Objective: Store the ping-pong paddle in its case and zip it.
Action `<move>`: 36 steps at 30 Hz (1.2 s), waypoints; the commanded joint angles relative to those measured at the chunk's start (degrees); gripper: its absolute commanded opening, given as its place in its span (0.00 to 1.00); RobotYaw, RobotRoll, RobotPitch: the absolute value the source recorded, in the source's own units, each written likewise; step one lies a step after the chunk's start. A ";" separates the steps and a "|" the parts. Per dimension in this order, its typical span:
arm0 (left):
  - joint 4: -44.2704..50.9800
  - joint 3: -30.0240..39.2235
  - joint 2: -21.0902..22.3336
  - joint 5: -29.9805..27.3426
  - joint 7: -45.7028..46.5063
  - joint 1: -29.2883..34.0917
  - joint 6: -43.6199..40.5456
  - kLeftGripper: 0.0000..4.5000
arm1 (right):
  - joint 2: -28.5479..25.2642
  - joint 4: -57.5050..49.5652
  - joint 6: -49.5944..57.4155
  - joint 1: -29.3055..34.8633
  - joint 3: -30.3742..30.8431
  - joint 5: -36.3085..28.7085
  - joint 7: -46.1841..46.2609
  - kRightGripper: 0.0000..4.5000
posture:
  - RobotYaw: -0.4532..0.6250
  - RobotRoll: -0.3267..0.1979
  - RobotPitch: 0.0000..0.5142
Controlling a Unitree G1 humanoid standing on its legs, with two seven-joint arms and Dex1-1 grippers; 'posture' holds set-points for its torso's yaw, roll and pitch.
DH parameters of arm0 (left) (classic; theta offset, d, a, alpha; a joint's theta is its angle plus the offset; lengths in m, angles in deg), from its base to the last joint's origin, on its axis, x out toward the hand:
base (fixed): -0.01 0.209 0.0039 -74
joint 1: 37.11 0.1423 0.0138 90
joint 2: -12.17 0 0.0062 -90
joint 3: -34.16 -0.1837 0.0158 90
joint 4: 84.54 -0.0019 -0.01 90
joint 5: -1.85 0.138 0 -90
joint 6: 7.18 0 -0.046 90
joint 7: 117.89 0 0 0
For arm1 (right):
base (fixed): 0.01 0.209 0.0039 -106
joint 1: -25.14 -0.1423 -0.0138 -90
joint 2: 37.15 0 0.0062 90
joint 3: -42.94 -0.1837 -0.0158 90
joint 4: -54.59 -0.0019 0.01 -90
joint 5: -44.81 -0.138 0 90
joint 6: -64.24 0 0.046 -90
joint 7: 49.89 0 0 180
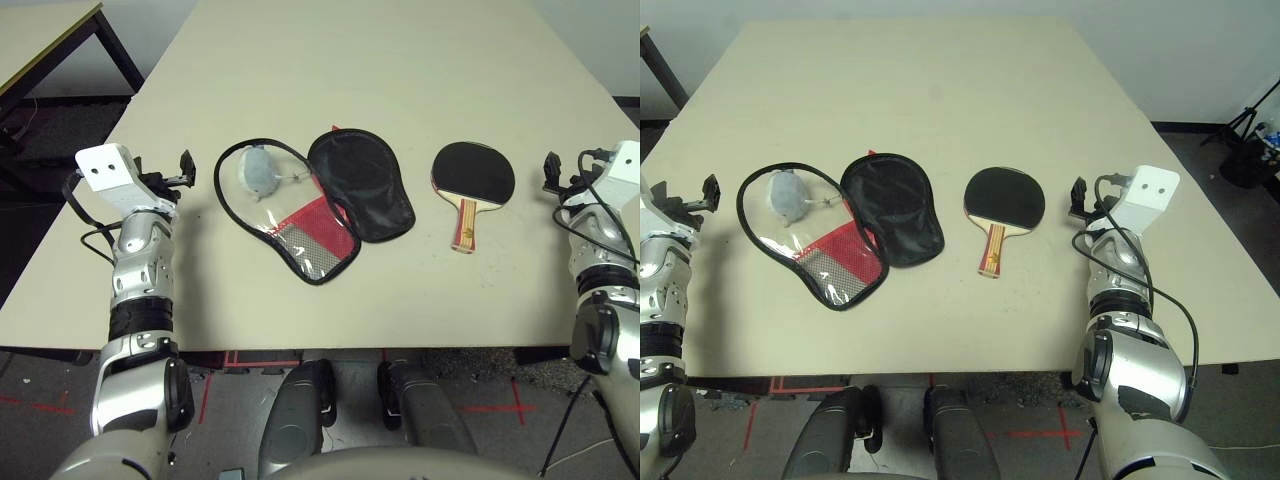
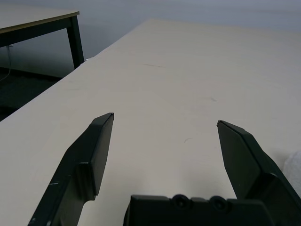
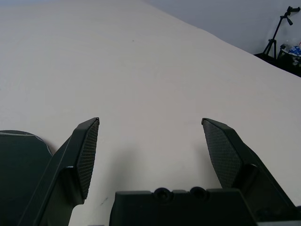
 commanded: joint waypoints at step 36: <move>4.13 -26.20 -5.06 1.43 -43.51 -20.06 -19.08 1.00 | 12.30 -76.52 107.79 1.25 7.29 -9.06 19.90 1.00 | 0.26 0.62 0.40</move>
